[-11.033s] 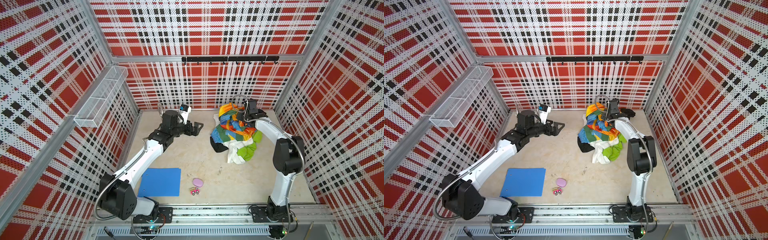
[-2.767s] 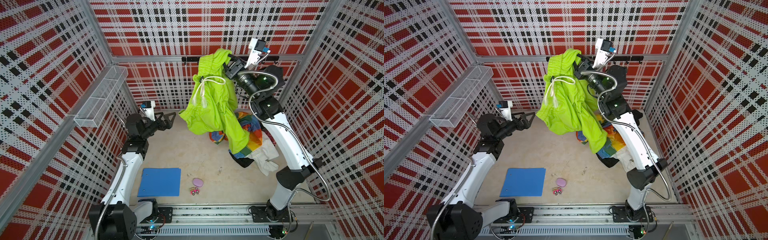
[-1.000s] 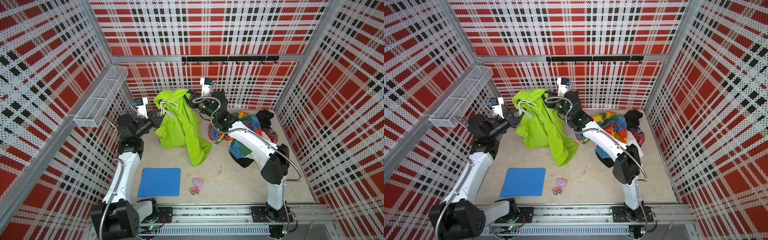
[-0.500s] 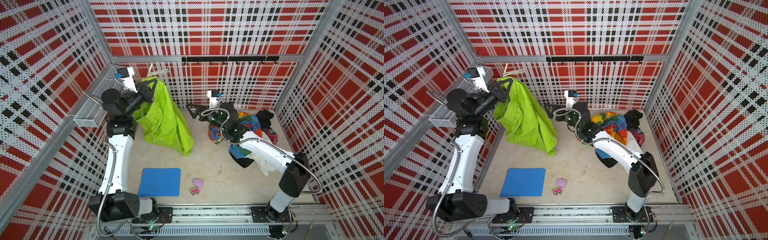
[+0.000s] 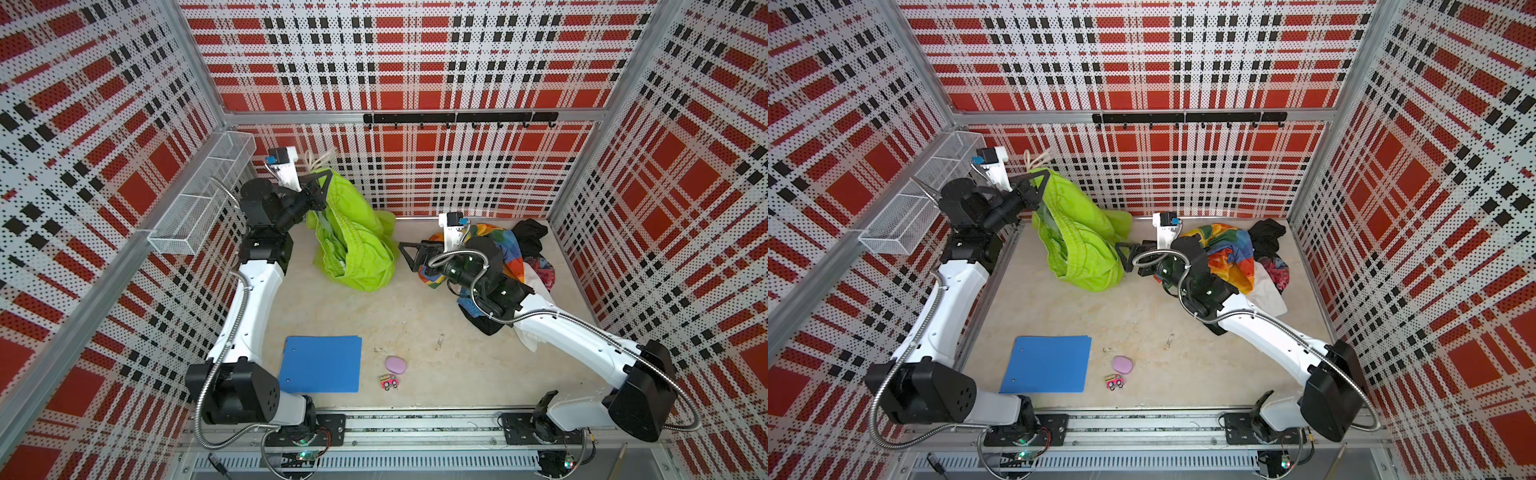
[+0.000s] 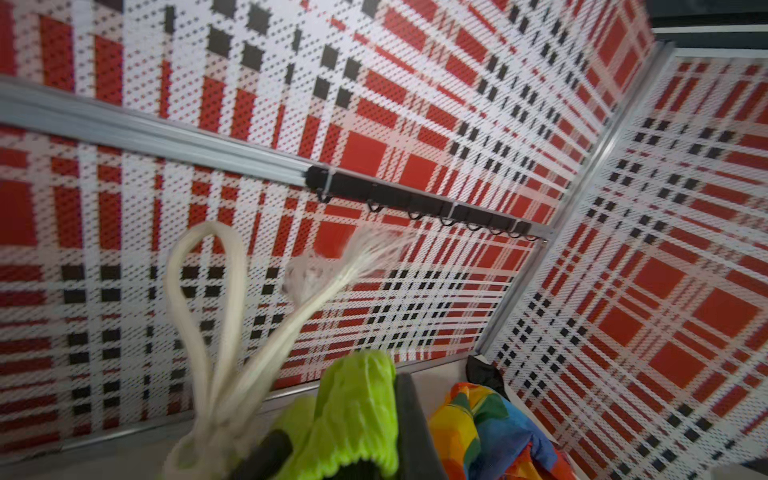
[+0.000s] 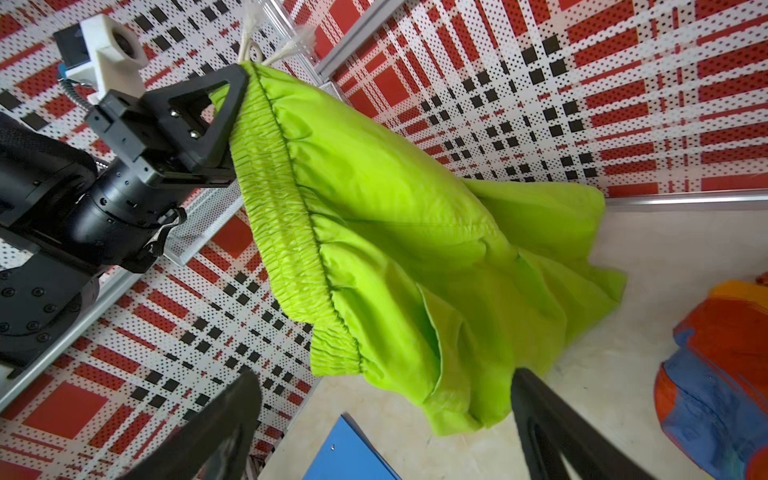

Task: Pick out a specific cloth from the pile
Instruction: 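Grasp the shorts' waistband with the left gripper and release the right gripper, then lower the shorts onto the table with the left gripper and release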

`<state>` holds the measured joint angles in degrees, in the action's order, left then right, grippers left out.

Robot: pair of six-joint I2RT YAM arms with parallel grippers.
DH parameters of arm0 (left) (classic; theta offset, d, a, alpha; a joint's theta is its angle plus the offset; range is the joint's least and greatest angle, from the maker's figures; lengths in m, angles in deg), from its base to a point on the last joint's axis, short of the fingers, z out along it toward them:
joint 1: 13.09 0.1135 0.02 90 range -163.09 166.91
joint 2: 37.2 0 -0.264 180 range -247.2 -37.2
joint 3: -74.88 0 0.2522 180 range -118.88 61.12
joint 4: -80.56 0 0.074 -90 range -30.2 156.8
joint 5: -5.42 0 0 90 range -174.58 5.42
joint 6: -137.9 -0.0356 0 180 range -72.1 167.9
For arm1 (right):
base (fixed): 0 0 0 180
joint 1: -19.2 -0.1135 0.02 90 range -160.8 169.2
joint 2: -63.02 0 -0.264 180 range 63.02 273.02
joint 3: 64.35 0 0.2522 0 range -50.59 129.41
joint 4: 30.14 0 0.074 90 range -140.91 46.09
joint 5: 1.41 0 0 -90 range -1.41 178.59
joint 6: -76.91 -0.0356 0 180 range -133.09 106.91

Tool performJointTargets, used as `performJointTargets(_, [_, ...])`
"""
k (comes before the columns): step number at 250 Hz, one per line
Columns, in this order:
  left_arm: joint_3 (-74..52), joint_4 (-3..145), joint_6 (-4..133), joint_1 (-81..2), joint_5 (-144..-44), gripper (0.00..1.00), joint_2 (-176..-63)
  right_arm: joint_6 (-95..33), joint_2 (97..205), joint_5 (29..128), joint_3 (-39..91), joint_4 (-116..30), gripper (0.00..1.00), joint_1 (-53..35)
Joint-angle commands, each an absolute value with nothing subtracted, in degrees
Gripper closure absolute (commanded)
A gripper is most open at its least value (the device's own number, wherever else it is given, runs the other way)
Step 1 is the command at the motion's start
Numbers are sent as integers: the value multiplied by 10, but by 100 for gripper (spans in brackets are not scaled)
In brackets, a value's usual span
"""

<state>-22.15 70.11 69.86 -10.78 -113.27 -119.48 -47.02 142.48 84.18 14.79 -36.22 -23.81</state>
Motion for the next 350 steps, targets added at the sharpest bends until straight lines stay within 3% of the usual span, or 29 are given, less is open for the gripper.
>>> performJointTargets(1, [-196,694,663,-92,-1054,100,-1181,-452,1399,850,137,-366,0,-237])
performJointTargets(116, [-148,652,608,-125,-946,100,-1203,-447,1383,877,111,-393,0,-237])
performJointTargets(219, [-137,691,647,-215,-998,100,-1348,-450,1366,900,91,-414,0,-237])
performJointTargets(350, [-192,649,704,-288,-966,99,-1564,-444,1360,907,90,-434,0,-236])
